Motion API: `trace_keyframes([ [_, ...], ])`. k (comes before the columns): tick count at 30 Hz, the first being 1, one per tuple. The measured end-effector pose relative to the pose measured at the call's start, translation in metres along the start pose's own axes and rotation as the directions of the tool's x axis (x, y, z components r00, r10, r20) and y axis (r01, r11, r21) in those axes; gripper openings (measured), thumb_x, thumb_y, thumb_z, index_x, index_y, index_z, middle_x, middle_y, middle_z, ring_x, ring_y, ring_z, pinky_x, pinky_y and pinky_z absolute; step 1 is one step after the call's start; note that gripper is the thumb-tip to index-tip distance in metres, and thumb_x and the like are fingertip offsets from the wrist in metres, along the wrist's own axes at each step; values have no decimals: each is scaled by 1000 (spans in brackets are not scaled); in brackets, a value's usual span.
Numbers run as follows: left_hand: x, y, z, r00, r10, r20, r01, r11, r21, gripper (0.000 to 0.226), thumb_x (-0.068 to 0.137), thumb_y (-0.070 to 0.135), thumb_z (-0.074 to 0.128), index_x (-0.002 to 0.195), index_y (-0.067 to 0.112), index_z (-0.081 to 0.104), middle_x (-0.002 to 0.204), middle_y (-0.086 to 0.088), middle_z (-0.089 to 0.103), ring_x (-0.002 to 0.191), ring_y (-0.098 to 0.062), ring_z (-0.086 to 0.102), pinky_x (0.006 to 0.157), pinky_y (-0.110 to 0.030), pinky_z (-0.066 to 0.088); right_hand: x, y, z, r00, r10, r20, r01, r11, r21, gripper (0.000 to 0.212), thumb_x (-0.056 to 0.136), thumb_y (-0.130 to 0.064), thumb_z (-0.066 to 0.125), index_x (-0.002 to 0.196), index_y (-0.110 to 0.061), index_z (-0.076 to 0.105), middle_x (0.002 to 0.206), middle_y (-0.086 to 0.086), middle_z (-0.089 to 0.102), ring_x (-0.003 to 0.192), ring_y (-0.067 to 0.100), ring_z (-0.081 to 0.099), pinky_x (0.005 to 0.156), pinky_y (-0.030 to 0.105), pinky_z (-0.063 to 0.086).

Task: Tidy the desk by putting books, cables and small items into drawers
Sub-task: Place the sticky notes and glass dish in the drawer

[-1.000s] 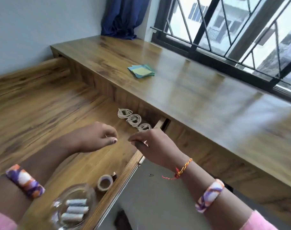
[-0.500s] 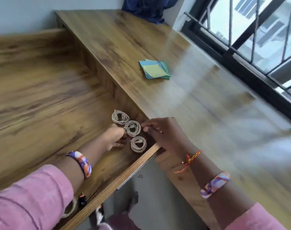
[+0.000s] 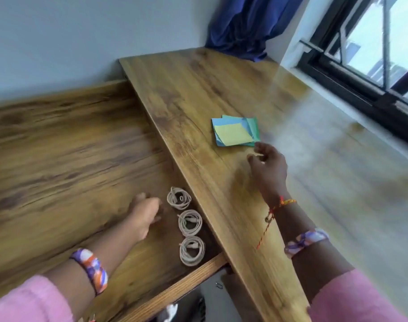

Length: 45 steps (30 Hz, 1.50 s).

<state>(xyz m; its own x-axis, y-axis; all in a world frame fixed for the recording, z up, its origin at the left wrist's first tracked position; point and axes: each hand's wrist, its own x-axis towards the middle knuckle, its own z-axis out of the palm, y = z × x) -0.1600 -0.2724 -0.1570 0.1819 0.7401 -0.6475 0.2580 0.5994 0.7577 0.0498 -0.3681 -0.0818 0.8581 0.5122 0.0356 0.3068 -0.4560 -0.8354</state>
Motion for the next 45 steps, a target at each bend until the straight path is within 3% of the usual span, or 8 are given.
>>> trace_keyframes([
  [3,-15,19,-3,992,129,-13,-129,992,-11,40,92,-2,46,132,3,39,107,-11,53,83,-18,55,65,-28,46,51,-4,11,997,76,32,-71,987,-145,58,87,-36,58,135,-10,39,131,11,50,123,29,43,102,41,37],
  [9,-40,37,-12,991,129,29,-124,983,-134,27,93,0,48,119,7,46,98,-9,61,76,-16,59,60,-26,52,86,-31,44,972,98,214,20,871,-491,67,80,-46,64,130,-8,40,137,13,43,129,34,35,104,45,29],
  [13,-43,40,-22,993,12,114,18,967,-255,20,93,2,46,112,4,53,89,-9,64,74,-17,60,56,-24,52,73,-39,64,951,28,308,102,911,-398,33,82,-25,61,111,-11,55,119,14,57,115,34,49,98,45,39],
  [20,-40,44,-27,932,1,362,92,967,-239,34,77,15,60,110,7,56,94,-10,61,80,-19,60,64,-29,56,35,-53,77,919,-84,386,235,902,-363,34,80,-13,60,113,-6,54,114,16,53,105,35,52,78,33,42],
  [25,-37,46,-35,902,85,423,69,940,-335,32,85,29,54,112,14,57,100,-10,63,83,-20,61,67,-30,52,-14,-69,79,720,9,694,-86,993,76,29,79,-6,70,105,-3,58,103,13,66,91,29,65,82,42,54],
  [34,-37,24,-157,990,115,85,-92,967,-236,11,82,1,62,79,12,62,63,0,69,55,-10,64,50,-21,52,-99,-80,161,754,-67,653,-7,994,111,6,79,-12,68,81,-16,65,88,10,70,82,29,68,79,44,56],
  [39,-48,9,-247,936,275,-218,-298,951,-83,14,79,-1,67,88,8,61,80,-8,66,62,-13,62,41,-16,47,-143,-87,210,797,44,603,-81,996,34,21,80,-10,68,63,-15,56,69,5,60,66,21,59,63,36,51],
  [45,-62,-9,-323,819,413,-398,-433,900,44,25,76,2,72,96,10,59,85,-3,65,75,-17,63,57,-26,55,-230,-90,269,575,203,792,-270,961,-50,16,88,4,51,86,-9,59,73,6,58,65,18,58,56,27,51],
])
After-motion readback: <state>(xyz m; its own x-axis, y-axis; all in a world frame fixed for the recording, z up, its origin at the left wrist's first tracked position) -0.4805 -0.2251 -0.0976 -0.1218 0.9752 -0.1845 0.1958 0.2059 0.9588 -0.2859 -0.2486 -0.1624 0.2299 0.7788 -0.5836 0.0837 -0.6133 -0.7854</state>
